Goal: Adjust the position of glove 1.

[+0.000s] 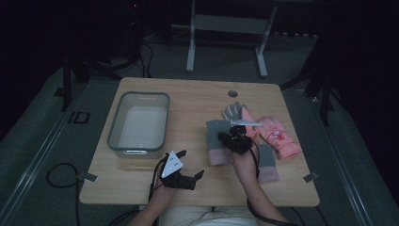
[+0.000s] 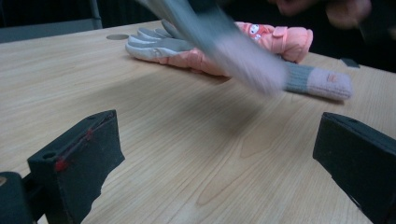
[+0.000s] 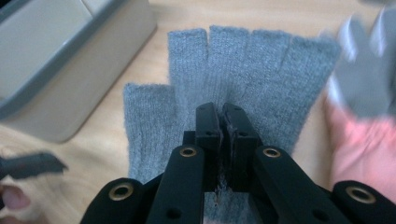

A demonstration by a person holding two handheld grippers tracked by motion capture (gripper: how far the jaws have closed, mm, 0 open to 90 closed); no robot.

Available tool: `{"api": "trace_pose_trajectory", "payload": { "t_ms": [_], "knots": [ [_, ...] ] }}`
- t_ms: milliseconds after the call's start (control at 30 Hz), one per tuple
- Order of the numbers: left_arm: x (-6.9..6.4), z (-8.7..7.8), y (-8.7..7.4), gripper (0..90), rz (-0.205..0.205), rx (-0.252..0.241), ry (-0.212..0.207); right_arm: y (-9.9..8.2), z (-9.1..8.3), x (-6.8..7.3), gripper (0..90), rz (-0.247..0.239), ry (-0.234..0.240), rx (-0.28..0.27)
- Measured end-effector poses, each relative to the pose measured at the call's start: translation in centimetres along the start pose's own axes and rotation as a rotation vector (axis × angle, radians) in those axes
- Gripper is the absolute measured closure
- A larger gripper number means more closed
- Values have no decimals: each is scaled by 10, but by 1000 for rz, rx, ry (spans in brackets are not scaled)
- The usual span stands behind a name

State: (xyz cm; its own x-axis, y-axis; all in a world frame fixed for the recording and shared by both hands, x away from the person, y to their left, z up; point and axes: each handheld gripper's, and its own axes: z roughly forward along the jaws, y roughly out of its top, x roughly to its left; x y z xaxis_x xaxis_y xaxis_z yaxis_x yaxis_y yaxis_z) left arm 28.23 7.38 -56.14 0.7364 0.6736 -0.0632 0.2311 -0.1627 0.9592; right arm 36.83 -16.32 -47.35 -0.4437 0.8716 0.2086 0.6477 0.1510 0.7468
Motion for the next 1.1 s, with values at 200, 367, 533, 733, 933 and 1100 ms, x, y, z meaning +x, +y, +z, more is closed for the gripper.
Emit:
{"api": "trace_pose_trajectory", "payload": {
  "t_ms": [200, 367, 533, 733, 933, 1100],
  "knots": [
    [-2, 1, 0, 7, 24, 5, -3, -30, 25, -9, 859, 46, -49, 62],
    [-2, 1, 0, 7, 23, 6, -8, -36, 42, -12, 856, 55, -53, 94],
    [-2, 1, 0, 7, 27, 8, -11, -43, 55, -14, 847, 68, -75, 106],
    [-3, 1, 0, 7, 29, 7, -11, -46, 60, -15, 827, 60, -74, 93],
    [-3, 1, 0, 7, 34, 9, -11, -48, 58, -15, 772, 104, -63, 75],
    [-3, 1, 0, 7, 36, 10, -14, -41, 48, -16, 696, 81, -19, 40]
  ]
}}
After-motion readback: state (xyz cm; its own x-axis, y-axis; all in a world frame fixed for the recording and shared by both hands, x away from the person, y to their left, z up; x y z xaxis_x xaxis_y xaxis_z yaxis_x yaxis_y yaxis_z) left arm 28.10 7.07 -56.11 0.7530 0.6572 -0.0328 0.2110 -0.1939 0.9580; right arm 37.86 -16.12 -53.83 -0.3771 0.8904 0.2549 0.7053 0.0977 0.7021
